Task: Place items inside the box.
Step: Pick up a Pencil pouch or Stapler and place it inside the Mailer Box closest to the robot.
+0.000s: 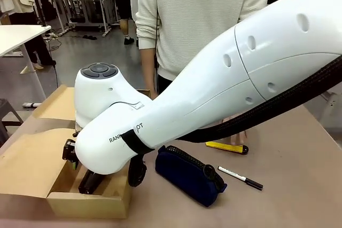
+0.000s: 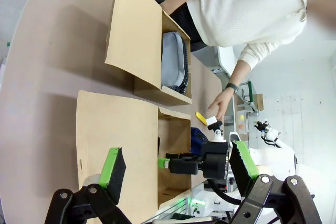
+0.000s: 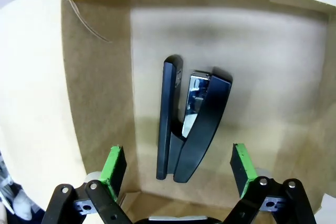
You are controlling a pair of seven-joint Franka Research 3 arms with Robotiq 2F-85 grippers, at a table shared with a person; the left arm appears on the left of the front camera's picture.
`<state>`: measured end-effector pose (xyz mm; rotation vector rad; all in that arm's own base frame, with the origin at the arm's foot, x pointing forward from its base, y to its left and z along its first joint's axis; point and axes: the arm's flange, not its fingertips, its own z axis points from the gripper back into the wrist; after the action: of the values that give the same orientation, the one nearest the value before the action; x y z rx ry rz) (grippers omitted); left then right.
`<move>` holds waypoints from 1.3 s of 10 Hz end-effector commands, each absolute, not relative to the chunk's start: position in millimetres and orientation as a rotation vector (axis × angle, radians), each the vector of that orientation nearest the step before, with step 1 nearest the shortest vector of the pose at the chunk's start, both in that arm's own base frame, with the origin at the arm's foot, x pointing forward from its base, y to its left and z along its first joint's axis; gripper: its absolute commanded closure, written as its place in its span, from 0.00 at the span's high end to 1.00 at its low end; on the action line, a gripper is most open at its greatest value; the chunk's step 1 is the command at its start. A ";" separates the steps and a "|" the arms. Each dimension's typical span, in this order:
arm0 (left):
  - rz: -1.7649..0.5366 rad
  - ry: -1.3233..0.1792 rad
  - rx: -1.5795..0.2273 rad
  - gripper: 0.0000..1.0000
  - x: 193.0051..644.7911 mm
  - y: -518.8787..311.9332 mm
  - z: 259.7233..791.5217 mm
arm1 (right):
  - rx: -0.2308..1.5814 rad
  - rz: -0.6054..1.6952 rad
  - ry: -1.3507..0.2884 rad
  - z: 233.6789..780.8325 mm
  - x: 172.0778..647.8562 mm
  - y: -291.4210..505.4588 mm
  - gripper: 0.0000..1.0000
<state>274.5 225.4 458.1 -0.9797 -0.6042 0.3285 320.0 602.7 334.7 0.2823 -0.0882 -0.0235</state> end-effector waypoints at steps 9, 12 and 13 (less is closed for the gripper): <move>0.312 -0.625 -0.989 1.00 275.1 224.8 456.8 | 0.335 0.108 0.020 448.7 154.9 504.2 1.00; 0.312 -0.625 -0.989 1.00 275.1 224.8 456.8 | 0.343 0.126 -0.006 454.2 144.6 523.2 1.00; 0.312 -0.625 -0.989 1.00 275.1 224.8 456.8 | 0.370 0.174 0.058 447.9 153.1 529.0 1.00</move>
<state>274.3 225.6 458.0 -0.9794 -0.6050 0.3284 154.3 526.7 451.1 0.3463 0.0039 0.1249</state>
